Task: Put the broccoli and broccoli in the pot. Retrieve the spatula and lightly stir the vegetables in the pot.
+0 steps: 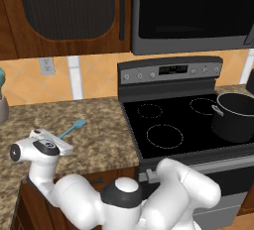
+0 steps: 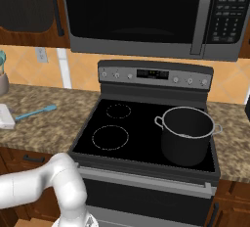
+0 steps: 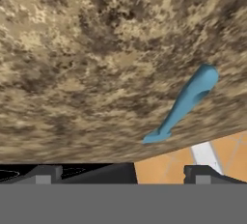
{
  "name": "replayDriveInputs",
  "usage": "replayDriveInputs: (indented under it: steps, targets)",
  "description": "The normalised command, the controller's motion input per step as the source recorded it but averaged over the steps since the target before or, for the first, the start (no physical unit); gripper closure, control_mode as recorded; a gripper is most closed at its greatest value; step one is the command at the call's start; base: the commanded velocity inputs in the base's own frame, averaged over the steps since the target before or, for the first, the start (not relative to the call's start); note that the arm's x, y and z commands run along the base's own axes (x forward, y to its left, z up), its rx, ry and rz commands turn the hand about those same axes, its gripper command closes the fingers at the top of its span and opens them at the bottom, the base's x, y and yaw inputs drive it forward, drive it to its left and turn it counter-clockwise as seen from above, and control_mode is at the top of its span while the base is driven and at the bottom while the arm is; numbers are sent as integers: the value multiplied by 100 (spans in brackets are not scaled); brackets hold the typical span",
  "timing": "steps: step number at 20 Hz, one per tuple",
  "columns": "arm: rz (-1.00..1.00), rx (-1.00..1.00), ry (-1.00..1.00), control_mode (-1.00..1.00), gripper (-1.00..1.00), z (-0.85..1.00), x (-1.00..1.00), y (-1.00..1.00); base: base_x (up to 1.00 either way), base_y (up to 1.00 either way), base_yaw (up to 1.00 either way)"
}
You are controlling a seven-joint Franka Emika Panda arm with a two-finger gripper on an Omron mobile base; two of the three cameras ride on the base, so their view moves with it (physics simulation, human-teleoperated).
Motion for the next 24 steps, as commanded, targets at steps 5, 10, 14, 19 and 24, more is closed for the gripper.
replayDriveInputs:
  steps: [5,10,14,19,24]
  targets:
    - [2,0,2,-100,-100,-13,16,9,0,0,0]
    - [2,0,3,-100,-100,-17,19,14,0,0,0]
    - [1,0,2,-100,-100,-13,23,28,0,0,0]
    - [0,0,2,-100,-100,-17,28,30,0,0,0]
    - [0,0,4,-100,-100,-21,23,23,0,0,0]
